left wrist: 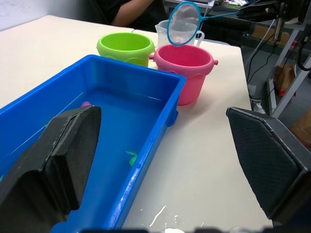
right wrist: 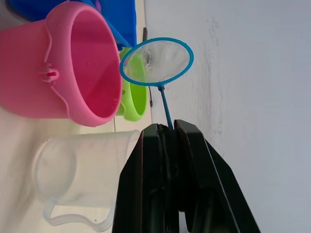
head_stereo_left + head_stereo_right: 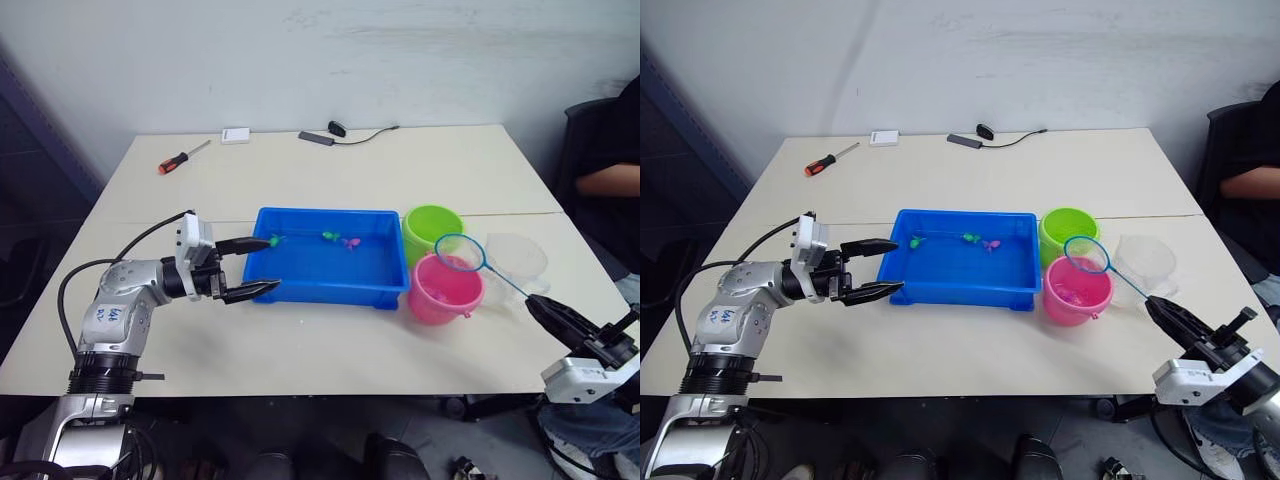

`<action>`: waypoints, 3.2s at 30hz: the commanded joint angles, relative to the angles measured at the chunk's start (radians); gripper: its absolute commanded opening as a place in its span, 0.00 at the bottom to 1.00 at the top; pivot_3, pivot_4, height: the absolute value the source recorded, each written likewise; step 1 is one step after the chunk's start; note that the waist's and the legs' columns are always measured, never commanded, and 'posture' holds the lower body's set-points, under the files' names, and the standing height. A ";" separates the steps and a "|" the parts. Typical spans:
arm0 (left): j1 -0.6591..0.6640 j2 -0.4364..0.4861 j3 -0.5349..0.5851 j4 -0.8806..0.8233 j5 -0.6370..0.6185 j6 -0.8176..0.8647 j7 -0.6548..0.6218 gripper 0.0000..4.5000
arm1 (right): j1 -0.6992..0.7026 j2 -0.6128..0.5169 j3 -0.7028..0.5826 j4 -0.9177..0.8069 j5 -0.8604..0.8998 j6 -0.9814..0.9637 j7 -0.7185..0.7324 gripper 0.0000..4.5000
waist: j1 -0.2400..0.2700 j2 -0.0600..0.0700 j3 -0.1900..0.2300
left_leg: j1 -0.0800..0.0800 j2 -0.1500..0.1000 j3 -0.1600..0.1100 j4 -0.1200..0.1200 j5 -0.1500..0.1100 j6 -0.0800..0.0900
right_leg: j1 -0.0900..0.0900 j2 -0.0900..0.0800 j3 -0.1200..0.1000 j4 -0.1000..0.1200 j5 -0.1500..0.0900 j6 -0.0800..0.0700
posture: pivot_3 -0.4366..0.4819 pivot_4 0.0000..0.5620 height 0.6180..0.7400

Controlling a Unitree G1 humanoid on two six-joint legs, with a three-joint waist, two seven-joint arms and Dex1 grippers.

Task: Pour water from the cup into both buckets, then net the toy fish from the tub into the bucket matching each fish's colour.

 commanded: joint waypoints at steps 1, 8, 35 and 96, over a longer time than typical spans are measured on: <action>-0.028 -0.006 0.000 -0.011 -0.002 -0.015 -0.004 0.99 | -0.069 -0.053 0.032 -0.103 0.121 0.077 0.061 0.00 | -0.004 0.000 0.000 | 0.000 0.000 -0.001 0.000 0.000 0.001 | 0.000 0.000 0.001 0.000 0.000 0.000 | 0.48 0.27 1.00; -0.014 -0.015 0.005 -0.029 0.003 -0.009 0.023 0.99 | -0.280 -0.057 0.254 -0.290 0.504 0.529 0.313 0.00 | -0.021 -0.004 0.003 | 0.005 0.001 -0.007 0.000 0.000 0.001 | 0.004 0.001 0.002 0.002 0.001 0.001 | 0.48 0.27 1.00; 0.136 -0.007 0.063 -0.197 -0.010 0.007 0.180 0.99 | -1.026 0.175 0.481 -0.239 1.161 2.413 0.258 0.00 | 0.003 0.005 -0.003 | 0.003 0.001 -0.011 0.002 -0.002 0.004 | -0.005 -0.001 -0.003 0.015 0.003 0.000 | 0.48 0.27 1.00; 0.031 -0.022 0.009 -0.103 -0.003 -0.018 0.073 0.99 | -0.666 0.240 0.031 -0.677 1.177 2.155 0.340 0.00 | -0.019 0.005 -0.003 | -0.002 0.000 -0.011 -0.001 -0.001 0.002 | -0.004 0.000 -0.004 0.007 0.003 0.003 | 0.48 0.27 1.00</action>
